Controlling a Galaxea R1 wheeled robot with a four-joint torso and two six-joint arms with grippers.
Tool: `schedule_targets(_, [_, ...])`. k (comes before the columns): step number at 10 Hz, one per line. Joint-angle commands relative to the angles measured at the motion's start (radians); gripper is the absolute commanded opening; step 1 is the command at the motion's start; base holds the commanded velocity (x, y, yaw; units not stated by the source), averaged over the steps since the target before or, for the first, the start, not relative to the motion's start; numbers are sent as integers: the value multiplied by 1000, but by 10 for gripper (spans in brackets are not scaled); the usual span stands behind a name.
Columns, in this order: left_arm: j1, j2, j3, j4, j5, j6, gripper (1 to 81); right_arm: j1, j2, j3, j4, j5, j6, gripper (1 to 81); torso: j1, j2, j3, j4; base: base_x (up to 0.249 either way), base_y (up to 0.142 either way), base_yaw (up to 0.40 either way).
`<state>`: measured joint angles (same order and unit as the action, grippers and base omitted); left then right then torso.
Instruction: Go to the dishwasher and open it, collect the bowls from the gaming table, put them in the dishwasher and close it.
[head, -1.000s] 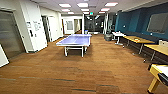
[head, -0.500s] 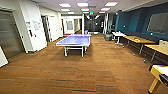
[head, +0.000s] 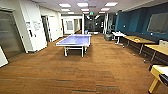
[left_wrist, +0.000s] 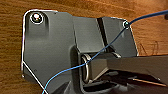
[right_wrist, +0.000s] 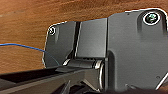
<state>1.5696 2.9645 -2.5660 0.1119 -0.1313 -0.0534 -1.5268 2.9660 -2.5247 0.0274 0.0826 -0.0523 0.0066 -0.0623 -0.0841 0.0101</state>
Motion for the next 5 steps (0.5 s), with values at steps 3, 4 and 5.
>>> schedule_targets(3, [-39,-4,7,2,52,4,811,49,3,11,-12,-50,-3,811,0,0,0,0,0,0,-116])
schedule_targets(4, [-39,-2,3,2,52,4,811,50,3,12,-12,-50,-3,811,0,0,0,0,0,0,-233])
schedule_targets(5, [-41,-1,-2,3,52,4,811,50,3,12,-12,-50,-3,811,0,0,0,0,0,0,-256])
